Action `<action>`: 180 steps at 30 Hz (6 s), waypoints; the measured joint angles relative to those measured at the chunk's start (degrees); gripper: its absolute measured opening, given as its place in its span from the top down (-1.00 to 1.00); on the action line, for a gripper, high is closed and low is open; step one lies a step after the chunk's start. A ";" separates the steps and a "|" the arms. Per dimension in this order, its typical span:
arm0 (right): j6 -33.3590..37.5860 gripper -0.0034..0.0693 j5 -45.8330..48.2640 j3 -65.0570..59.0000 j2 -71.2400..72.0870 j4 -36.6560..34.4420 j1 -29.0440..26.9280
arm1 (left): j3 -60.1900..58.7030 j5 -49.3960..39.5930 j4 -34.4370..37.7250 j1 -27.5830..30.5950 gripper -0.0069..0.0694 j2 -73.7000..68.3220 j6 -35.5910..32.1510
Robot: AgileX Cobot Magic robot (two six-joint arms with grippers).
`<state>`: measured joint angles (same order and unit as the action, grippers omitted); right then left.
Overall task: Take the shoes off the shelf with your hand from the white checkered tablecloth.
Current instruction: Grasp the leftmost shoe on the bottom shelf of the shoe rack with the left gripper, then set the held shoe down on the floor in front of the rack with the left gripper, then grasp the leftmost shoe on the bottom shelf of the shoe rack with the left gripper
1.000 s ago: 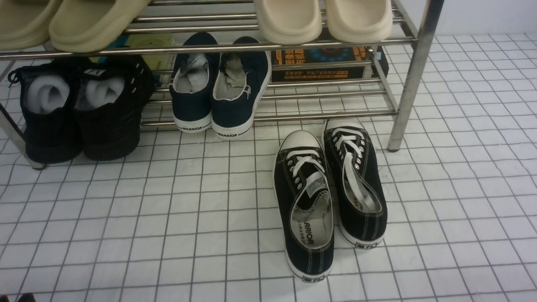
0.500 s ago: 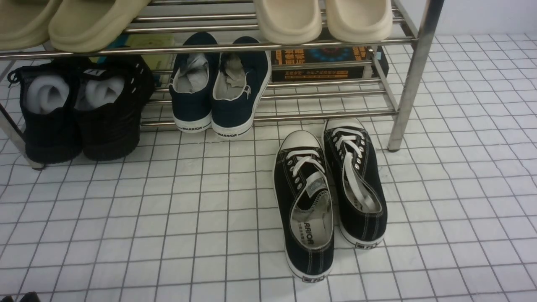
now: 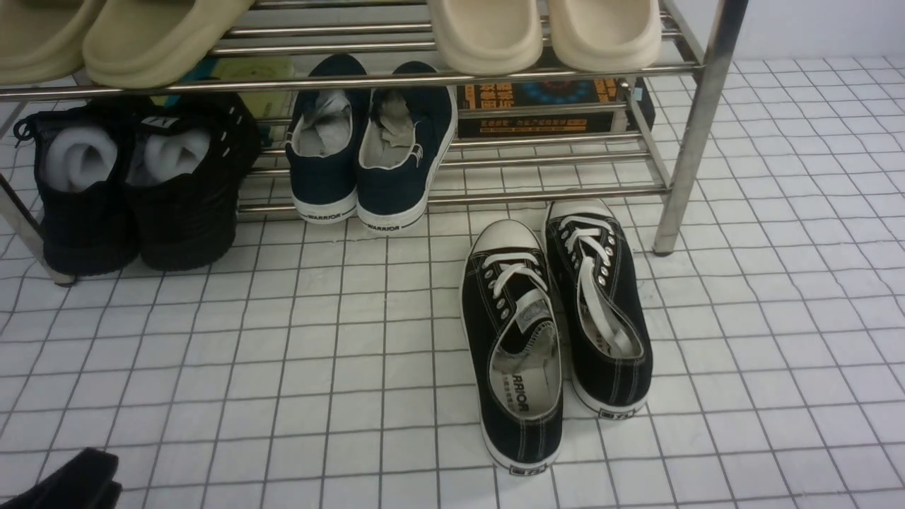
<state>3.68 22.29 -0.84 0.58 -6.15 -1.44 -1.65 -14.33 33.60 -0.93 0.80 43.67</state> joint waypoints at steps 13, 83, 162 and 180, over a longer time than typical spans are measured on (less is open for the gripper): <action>0.00 0.30 0.00 0.00 0.00 0.00 0.00 | 20.31 2.39 -2.72 0.00 0.67 -6.30 -23.38; 0.00 0.25 0.00 0.00 0.00 0.00 0.00 | 82.12 -26.45 -17.10 17.76 0.72 -102.05 -32.08; 0.00 0.25 0.00 0.00 0.00 0.00 0.00 | 66.33 -39.27 -35.69 17.68 -0.17 -81.29 -24.23; -0.05 0.25 0.00 0.00 0.00 0.00 0.00 | 81.08 -28.66 -26.59 6.81 -0.18 -94.46 -23.77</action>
<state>3.63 22.29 -0.84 0.58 -6.15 -1.44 79.43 -42.99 7.01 5.88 -93.66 19.90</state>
